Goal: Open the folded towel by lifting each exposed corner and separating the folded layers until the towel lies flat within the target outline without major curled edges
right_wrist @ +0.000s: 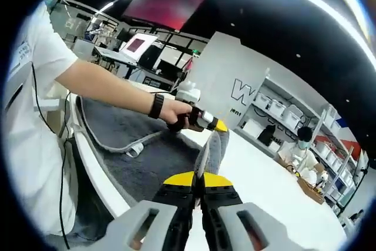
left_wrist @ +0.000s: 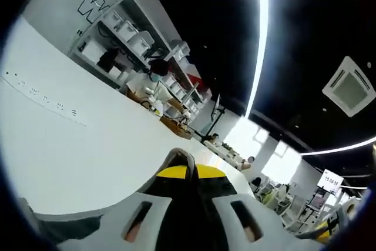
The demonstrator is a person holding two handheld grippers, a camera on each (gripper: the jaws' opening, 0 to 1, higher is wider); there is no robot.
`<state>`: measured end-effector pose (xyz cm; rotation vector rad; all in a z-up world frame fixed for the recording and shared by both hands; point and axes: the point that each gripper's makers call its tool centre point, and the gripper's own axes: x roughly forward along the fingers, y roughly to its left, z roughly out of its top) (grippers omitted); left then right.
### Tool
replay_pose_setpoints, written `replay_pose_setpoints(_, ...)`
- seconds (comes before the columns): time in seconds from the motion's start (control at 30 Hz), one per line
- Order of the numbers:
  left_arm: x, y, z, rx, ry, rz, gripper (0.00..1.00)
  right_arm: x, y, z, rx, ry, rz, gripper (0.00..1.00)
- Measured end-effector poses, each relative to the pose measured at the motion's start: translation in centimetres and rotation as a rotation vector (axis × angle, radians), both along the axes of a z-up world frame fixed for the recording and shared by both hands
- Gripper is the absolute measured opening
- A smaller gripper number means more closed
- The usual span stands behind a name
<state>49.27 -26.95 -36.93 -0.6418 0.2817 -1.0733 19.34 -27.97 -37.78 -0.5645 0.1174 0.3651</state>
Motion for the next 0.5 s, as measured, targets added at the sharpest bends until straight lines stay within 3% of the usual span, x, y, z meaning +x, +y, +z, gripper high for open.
replay_pose_setpoints(0.27, 0.2, -0.9, -0.7, 0.013, 0.009, -0.004, 0.01, 0.1, -0.5, -1.2, -0.039, 0.051, -0.008, 0.0)
replay_pose_setpoints(0.5, 0.2, -1.7, -1.3, 0.038, 0.006, -0.01, 0.01, 0.3, -1.6, -2.0, -0.029, 0.084, -0.028, 0.0)
